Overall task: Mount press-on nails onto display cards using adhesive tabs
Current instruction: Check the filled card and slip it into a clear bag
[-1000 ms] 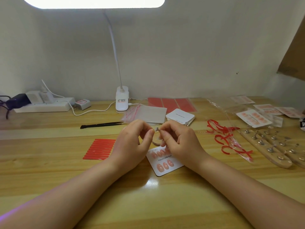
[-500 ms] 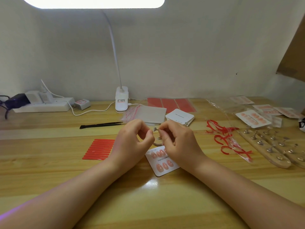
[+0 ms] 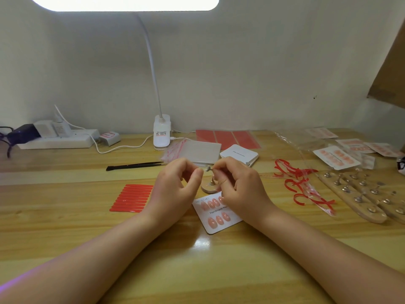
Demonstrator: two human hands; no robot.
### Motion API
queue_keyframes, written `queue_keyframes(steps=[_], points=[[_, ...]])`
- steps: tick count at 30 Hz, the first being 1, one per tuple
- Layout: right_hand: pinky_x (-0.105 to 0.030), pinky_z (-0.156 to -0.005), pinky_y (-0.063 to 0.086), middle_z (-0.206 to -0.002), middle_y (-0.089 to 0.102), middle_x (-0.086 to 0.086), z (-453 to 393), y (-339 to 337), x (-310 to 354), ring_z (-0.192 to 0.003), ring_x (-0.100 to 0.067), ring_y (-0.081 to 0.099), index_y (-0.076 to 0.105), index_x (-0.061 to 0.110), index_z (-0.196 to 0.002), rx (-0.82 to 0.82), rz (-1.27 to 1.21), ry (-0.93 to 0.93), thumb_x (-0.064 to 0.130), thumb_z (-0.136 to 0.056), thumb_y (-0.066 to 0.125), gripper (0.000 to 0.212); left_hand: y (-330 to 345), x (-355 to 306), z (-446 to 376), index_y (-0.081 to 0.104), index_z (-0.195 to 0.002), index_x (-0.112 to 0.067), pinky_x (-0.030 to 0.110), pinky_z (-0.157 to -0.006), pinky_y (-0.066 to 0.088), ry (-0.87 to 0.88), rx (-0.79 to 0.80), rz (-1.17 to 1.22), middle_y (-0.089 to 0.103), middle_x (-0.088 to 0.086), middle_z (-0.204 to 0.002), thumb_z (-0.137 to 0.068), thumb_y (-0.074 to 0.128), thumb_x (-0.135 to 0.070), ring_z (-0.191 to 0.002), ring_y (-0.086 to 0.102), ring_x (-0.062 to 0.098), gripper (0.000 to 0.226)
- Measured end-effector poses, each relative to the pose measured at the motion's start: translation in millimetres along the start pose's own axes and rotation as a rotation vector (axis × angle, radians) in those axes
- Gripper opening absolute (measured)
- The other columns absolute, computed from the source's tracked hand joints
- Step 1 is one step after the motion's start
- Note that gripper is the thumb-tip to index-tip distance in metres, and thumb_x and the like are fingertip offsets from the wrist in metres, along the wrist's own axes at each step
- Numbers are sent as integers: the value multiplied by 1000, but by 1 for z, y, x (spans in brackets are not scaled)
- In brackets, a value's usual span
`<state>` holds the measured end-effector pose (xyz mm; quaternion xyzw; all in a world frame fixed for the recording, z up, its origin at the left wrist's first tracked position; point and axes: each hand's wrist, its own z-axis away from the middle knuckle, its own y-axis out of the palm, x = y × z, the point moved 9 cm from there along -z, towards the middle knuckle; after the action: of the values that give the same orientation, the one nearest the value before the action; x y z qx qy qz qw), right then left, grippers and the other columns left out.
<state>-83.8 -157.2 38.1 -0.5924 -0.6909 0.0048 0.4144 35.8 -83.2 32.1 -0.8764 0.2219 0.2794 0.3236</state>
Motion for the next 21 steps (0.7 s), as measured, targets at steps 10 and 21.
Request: queue_keyframes(steps=[10,21], points=[[-25,-52,51,-69,64,-3,6,13,-22,-59,-13,62,61,5,-92,43,-501,354,7,-96,55,8,-4,-5,0,61,-80,-19,14,-63,41,17,-31,0,58,-10,-70,-93,62,-19,-71,54,6,12],[-22,-46,45,-64,65,-5,11,34,-24,-48,-13,56,65,4,-97,219,-718,596,10,-94,61,7,-9,-24,3,64,-80,-8,46,-60,46,224,-88,-202,56,-6,-75,-88,60,-18,-65,54,20,14]])
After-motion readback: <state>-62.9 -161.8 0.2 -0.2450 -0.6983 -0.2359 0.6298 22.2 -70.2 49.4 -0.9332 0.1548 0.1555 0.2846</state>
